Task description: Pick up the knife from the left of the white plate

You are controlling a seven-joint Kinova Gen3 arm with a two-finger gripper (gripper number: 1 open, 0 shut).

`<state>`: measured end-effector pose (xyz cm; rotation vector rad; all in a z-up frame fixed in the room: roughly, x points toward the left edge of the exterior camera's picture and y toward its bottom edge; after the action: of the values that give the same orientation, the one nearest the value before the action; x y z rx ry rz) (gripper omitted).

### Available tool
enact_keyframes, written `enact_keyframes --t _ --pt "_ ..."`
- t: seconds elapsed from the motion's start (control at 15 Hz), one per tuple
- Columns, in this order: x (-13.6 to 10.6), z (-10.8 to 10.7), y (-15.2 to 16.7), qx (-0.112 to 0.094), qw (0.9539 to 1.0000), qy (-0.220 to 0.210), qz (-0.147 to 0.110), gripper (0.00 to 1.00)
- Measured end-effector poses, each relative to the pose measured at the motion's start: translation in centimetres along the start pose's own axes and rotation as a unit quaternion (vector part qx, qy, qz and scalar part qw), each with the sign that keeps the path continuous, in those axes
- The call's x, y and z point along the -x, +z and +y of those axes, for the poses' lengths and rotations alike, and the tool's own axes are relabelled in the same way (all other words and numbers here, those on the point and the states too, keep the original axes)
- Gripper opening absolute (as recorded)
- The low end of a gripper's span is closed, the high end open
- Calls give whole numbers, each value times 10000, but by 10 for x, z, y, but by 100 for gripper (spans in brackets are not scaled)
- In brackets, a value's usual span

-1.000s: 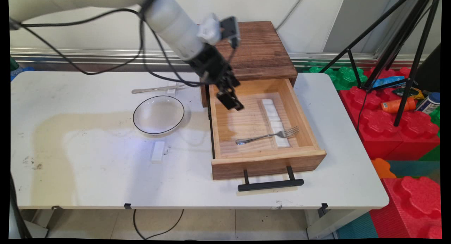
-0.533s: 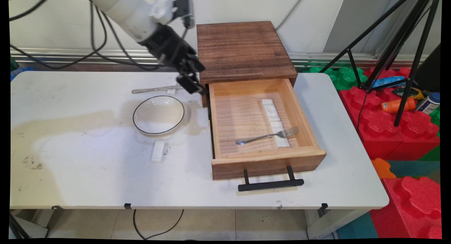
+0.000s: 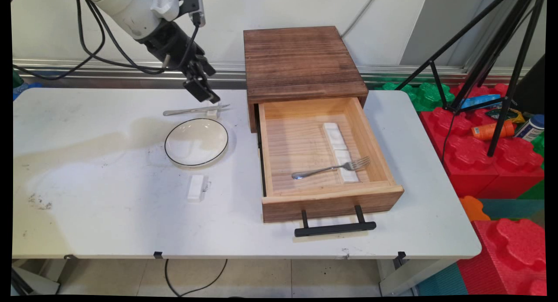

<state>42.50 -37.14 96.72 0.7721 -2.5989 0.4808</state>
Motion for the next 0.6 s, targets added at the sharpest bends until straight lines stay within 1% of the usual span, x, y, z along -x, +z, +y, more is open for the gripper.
enact_keyframes --t 0.27,0.4,0.53,0.6 --pt "12 -27 8 -206 9993 -55 -309 100" --pt "20 -44 15 -306 9982 -96 -500 100" --pt "26 -61 24 -366 9968 -100 -701 100" --pt "28 -65 27 -375 9963 -92 -764 100"
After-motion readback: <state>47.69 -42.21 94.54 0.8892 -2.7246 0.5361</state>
